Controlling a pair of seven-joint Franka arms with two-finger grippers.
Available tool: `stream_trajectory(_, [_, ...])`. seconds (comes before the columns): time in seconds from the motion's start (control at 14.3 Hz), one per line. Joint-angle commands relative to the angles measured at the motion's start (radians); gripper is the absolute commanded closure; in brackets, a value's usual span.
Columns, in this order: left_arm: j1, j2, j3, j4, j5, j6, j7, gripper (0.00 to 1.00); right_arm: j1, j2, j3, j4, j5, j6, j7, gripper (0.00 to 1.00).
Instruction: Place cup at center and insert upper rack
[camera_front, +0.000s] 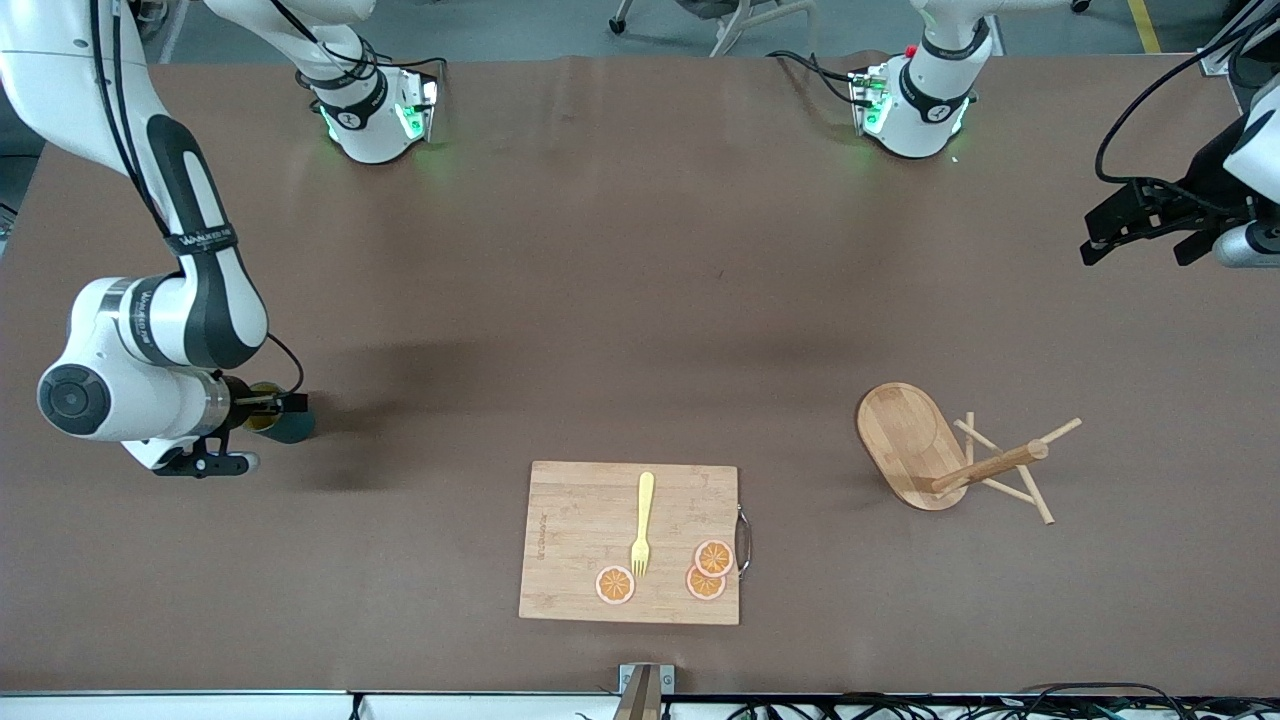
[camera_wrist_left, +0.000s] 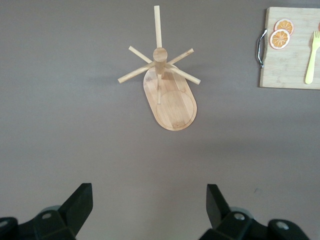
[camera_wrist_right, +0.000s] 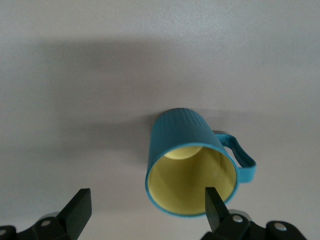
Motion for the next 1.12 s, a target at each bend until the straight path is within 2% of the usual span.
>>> stream_trajectory(0.0, [0.001,-0.013,-0.002,-0.002,-0.004,-0.002,-0.008,0.00,-0.007,0.024,0.006,0.003,-0.009,0.015,0.008,0.05])
stream_trajectory(0.28, [-0.001,-0.013,-0.002,-0.002,-0.004,-0.002,-0.009,0.00,-0.017,0.044,0.006,0.001,-0.008,0.034,0.008,0.49])
stream_trajectory(0.49, [-0.001,-0.013,-0.002,-0.002,-0.004,-0.002,-0.008,0.00,-0.013,0.042,0.008,0.003,0.006,0.026,0.008,0.91])
stream_trajectory(0.56, [-0.001,-0.013,-0.002,-0.002,-0.004,-0.002,-0.008,0.00,-0.004,0.042,0.006,0.003,0.009,0.023,0.010,0.99])
stream_trajectory(1.05, [-0.001,-0.013,-0.002,-0.002,-0.004,-0.001,-0.008,0.00,0.079,0.039,0.008,0.047,0.018,0.005,0.019,1.00])
